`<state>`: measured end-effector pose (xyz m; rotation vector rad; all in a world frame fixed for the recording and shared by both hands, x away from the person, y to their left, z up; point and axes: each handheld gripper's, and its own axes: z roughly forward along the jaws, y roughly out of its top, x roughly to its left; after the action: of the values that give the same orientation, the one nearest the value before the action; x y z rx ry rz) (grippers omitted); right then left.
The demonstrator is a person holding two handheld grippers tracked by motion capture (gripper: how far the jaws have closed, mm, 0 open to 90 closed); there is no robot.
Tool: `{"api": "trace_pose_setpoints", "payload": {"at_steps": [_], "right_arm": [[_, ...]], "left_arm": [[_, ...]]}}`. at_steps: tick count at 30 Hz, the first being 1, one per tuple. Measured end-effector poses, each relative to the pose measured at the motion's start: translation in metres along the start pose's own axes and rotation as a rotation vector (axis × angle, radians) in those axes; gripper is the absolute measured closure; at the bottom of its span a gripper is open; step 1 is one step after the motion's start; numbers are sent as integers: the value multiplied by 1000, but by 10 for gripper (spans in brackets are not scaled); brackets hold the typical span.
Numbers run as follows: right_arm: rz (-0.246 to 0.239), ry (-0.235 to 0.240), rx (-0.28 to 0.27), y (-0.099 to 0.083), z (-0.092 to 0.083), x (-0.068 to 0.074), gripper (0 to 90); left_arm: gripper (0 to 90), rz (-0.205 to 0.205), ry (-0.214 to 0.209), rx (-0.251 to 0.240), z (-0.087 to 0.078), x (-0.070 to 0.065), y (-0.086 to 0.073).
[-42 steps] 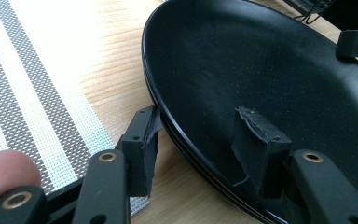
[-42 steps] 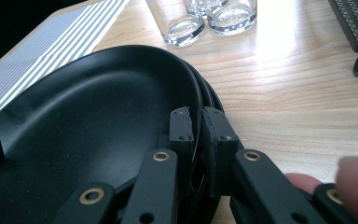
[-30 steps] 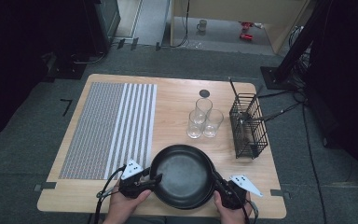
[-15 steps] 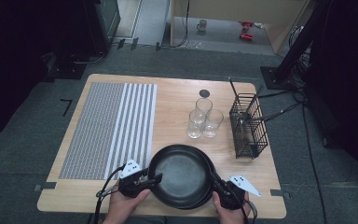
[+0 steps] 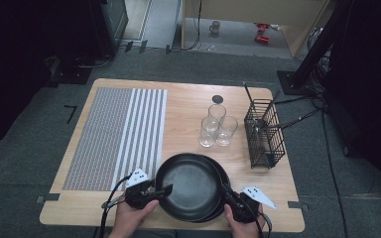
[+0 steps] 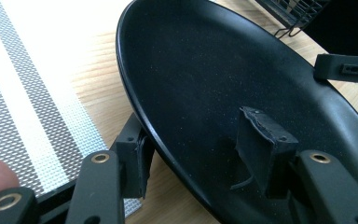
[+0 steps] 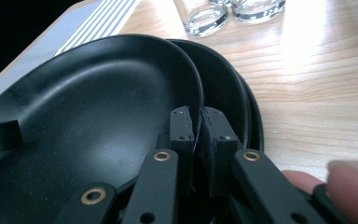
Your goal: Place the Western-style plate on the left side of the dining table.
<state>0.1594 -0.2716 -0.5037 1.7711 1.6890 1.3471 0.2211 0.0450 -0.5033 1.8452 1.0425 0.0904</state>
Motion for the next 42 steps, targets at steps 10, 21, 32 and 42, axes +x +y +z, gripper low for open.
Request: {"api": "trace_pose_setpoints", "payload": {"at_steps": [10, 21, 32, 42], "right_arm": [[22, 21, 4, -1, 1, 1, 840], [20, 49, 10, -5, 6, 6, 834], [6, 75, 24, -7, 9, 11, 824], [8, 91, 30, -7, 10, 10, 812]], "left_arm": [[512, 2, 13, -10, -5, 1, 1], [549, -6, 23, -31, -16, 6, 4], [549, -9, 25, -35, -24, 8, 3], [536, 10, 42, -56, -30, 12, 4]]}}
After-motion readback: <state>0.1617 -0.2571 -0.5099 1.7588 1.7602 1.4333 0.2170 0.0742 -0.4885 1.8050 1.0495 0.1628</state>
